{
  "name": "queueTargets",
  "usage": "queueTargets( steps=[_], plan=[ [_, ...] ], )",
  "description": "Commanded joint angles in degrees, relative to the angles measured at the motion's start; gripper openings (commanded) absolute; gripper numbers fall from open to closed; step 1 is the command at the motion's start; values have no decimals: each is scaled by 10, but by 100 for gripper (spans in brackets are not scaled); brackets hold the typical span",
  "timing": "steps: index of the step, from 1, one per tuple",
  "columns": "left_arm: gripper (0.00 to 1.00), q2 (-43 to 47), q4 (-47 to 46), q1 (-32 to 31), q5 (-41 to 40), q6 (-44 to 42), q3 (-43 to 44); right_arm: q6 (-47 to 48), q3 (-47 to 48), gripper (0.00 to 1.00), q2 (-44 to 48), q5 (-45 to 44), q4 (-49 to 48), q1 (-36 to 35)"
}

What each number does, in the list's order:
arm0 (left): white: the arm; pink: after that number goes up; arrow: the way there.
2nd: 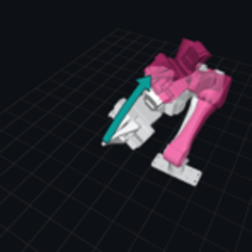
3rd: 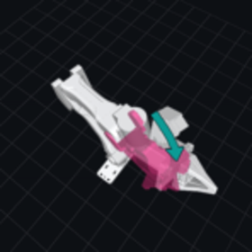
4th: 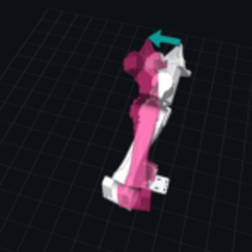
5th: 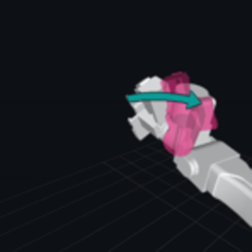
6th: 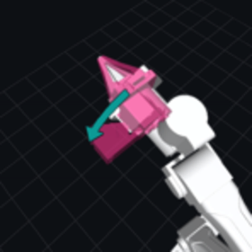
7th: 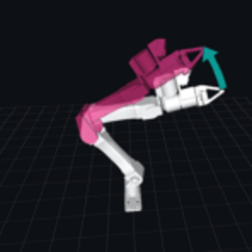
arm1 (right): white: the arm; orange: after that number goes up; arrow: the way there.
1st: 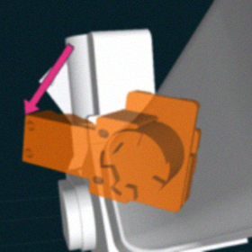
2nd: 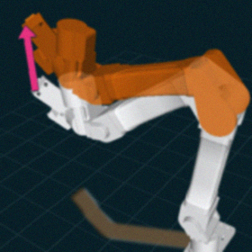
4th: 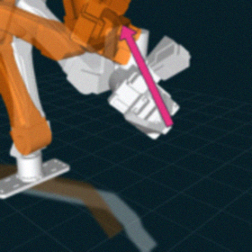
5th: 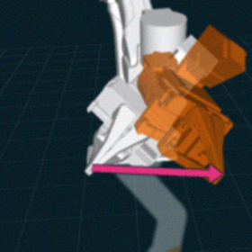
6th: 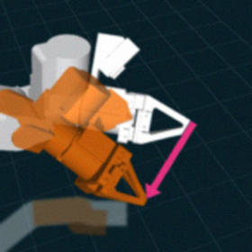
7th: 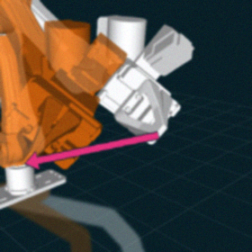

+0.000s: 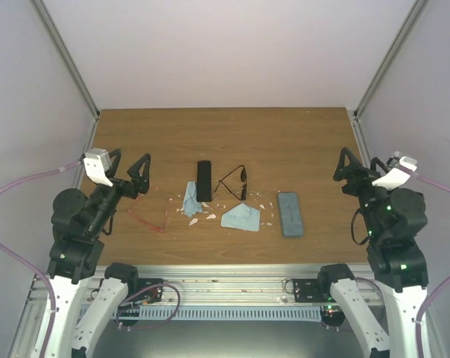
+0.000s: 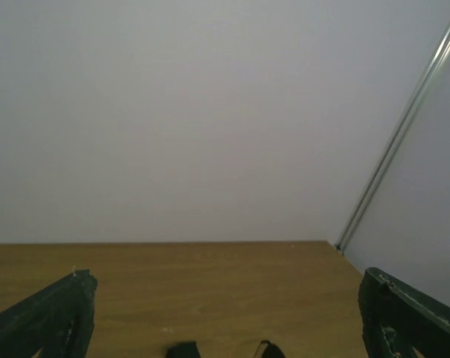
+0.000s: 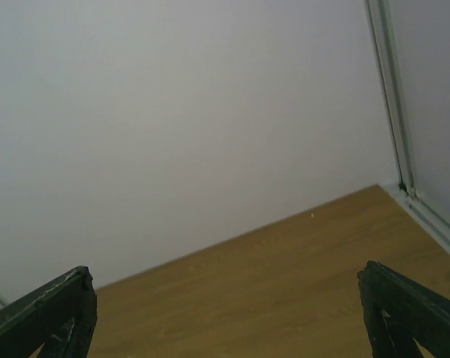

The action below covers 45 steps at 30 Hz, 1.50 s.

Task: Organize the sunglasses
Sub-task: Pick up the sunglasses case from the center of the board.

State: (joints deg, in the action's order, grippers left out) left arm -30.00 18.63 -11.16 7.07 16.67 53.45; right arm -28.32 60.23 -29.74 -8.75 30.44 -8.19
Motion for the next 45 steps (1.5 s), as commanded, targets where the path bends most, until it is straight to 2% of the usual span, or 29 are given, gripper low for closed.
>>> queueTargets(
  steps=[1, 5, 10, 18, 26, 32, 37, 45],
  plan=[
    [96, 19, -29, 34, 93, 19, -46, -22, -42, 96, -15, 57, 17, 27],
    [98, 48, -51, 55, 133, 34, -98, -39, -98, 98, -47, 65, 11, 42],
    [99, 68, -88, 67, 180, 52, -157, -53, -159, 99, -129, 49, 9, 50],
    [99, 57, -149, 74, 213, 80, -215, -105, -258, 100, -248, 73, -36, 21],
    [99, 53, -149, 76, 220, 73, -214, -173, -309, 100, -313, 66, -64, -93],
    [99, 56, -155, 76, 215, 76, -216, -241, -317, 100, -339, -6, -32, -203],
    [99, 60, -157, 76, 207, 84, -223, -284, -305, 100, -373, -64, 13, -255],
    [99, 46, -141, 76, 215, 86, -216, -312, -281, 87, -439, -126, 48, -305]
  ],
)
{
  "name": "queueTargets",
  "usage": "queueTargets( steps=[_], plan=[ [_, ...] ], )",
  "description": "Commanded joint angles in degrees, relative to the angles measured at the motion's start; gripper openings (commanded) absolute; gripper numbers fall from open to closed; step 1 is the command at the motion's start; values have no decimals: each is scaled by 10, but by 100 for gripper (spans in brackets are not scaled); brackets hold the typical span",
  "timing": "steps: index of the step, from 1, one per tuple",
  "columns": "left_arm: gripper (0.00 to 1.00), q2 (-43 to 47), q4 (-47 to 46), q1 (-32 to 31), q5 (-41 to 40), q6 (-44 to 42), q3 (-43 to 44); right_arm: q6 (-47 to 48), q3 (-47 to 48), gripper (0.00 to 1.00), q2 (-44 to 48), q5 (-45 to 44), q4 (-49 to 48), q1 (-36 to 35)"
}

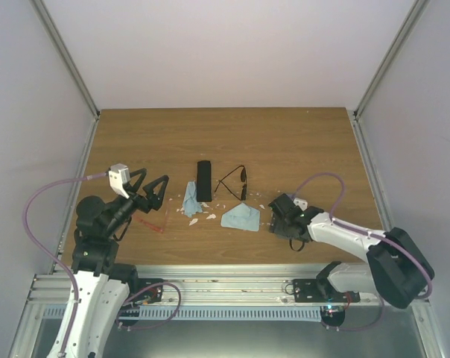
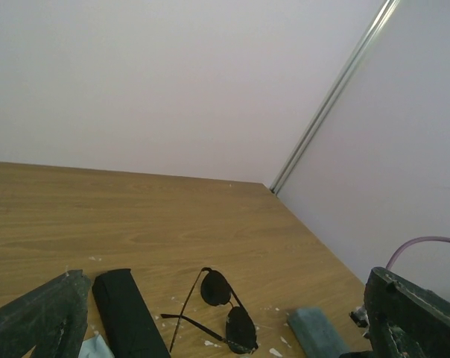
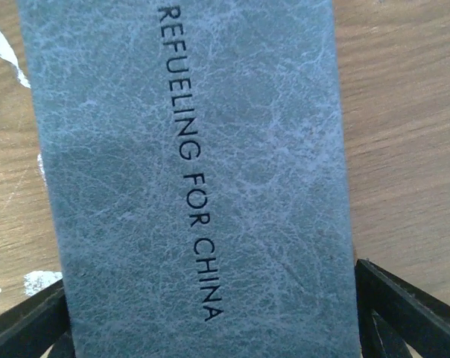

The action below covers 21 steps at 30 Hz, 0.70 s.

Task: Organize the sunglasses
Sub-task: Pick up the sunglasses case from the center of the board.

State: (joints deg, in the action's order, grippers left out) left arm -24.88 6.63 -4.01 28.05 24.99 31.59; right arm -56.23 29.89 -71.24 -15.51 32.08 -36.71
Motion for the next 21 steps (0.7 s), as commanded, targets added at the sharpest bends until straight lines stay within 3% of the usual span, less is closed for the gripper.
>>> queueTargets(
  steps=[1, 7, 12, 16, 21],
  plan=[
    [99, -7, -20, 5, 7, 4, 4, -35, 28, 84, -30, -64, 37, -25],
    [99, -17, -17, 5, 12, 29, 7, -33, 35, 67, -32, -75, 41, -37],
    [99, -48, -31, 5, 42, 57, 9, 6, 37, 64, 17, -67, 9, -36],
    [99, -103, -63, 3, 92, 103, 13, 72, 29, 65, 80, 9, -70, -18],
    [99, -193, -177, -35, 156, 194, 6, 148, 47, 65, 137, 167, -148, 37]
  ],
)
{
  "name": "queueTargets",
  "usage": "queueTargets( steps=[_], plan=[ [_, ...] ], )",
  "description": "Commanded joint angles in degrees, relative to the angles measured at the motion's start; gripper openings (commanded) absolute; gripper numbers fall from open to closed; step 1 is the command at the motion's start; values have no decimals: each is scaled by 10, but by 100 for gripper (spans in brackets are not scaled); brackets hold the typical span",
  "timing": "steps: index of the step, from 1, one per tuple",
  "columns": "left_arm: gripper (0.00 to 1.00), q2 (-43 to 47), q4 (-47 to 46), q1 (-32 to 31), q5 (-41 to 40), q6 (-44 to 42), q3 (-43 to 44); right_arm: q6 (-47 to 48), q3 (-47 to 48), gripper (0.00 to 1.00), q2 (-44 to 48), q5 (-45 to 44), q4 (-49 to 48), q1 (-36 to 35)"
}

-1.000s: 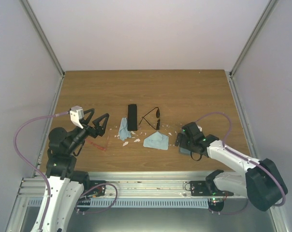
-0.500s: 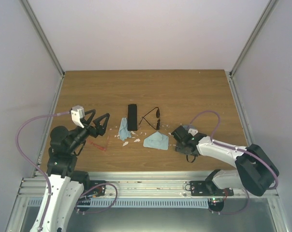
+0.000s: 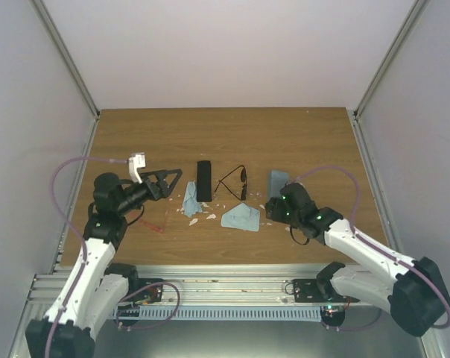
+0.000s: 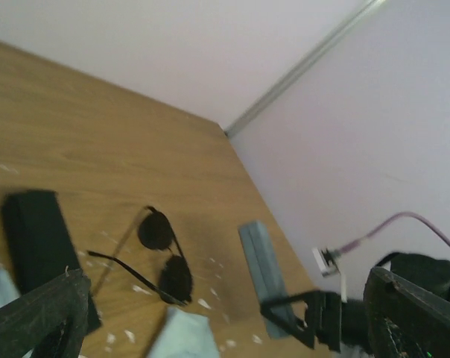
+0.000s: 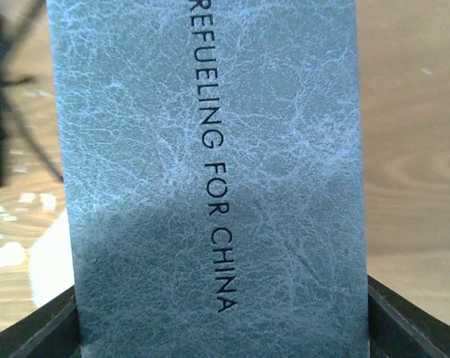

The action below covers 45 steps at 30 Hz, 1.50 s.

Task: Organize the sunglasses
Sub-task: Pick up the sunglasses case from the center of the board, then open the sunglasses case.

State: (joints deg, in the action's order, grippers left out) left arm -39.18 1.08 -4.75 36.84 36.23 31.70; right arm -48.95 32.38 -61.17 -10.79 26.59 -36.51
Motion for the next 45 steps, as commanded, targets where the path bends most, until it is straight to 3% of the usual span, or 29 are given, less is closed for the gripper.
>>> queueTargets(
  steps=[1, 8, 16, 24, 34, 41, 45],
  plan=[
    [99, -76, -143, -44, 68, 97, 6, 86, 29, 65, 46, 154, -102, 46],
    [99, -231, -269, -192, 63, 150, 72, 83, 69, 65, 86, 398, -189, 95],
    [99, -345, -409, -260, 85, 225, 139, -39, 83, 64, 85, 567, -331, 95],
    [97, -384, -455, -291, 97, 255, 160, -108, 83, 64, 71, 628, -406, 93],
    [79, -387, -465, -294, 125, 266, 169, -148, 78, 64, 63, 653, -443, 93],
    [82, -394, -457, -297, 144, 269, 181, -153, 76, 65, 61, 656, -446, 92],
    [67, -393, -453, -297, 150, 267, 185, -146, 78, 70, 62, 655, -437, 92]
  ],
)
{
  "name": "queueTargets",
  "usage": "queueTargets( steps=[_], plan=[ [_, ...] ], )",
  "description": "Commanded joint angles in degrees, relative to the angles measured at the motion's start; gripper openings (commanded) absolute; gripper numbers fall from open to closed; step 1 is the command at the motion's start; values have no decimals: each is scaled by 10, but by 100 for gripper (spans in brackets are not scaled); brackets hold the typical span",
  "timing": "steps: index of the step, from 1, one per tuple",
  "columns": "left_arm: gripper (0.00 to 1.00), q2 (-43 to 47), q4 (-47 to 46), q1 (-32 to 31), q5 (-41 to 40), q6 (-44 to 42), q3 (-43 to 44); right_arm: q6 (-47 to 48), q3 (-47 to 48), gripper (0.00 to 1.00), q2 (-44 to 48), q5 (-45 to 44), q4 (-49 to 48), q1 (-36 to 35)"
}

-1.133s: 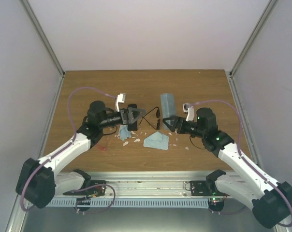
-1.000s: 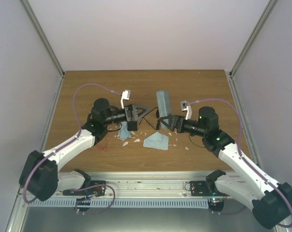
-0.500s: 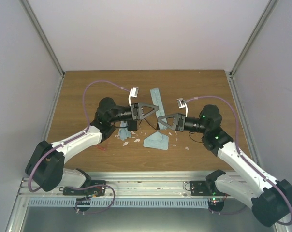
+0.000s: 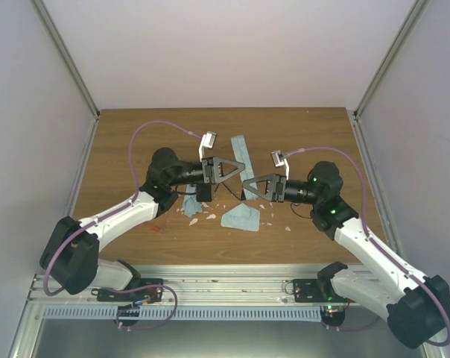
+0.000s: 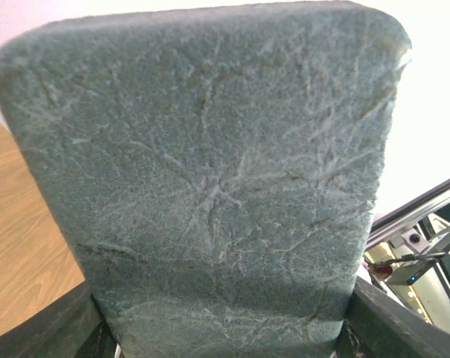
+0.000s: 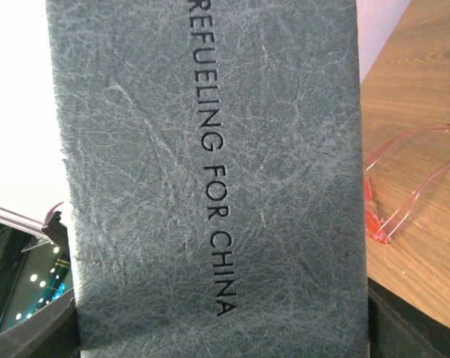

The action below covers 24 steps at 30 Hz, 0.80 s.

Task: Organize the sunglasses
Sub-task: Open the sunglasses case.

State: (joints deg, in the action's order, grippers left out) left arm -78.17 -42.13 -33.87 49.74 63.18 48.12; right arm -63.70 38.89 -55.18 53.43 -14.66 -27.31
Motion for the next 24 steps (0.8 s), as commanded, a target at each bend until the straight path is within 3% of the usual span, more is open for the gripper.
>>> queueTargets(
  steps=[1, 6, 11, 17, 24],
  plan=[
    [64, -4, -17, -6, 22, -5, 22, 8, 16, 74, 2, 11, -17, 1],
    [54, 1, 8, -5, 23, -19, 27, 49, 35, 86, 8, -18, 41, 2],
    [51, 14, 42, -3, 23, -43, 31, 57, 35, 86, 24, -45, 53, 6],
    [50, 29, 65, 1, 25, -68, 28, 7, 31, 67, 33, -65, 36, 9],
    [48, 46, 68, 11, 21, -84, 20, -146, 3, 52, 69, -90, -68, 10]
  ],
)
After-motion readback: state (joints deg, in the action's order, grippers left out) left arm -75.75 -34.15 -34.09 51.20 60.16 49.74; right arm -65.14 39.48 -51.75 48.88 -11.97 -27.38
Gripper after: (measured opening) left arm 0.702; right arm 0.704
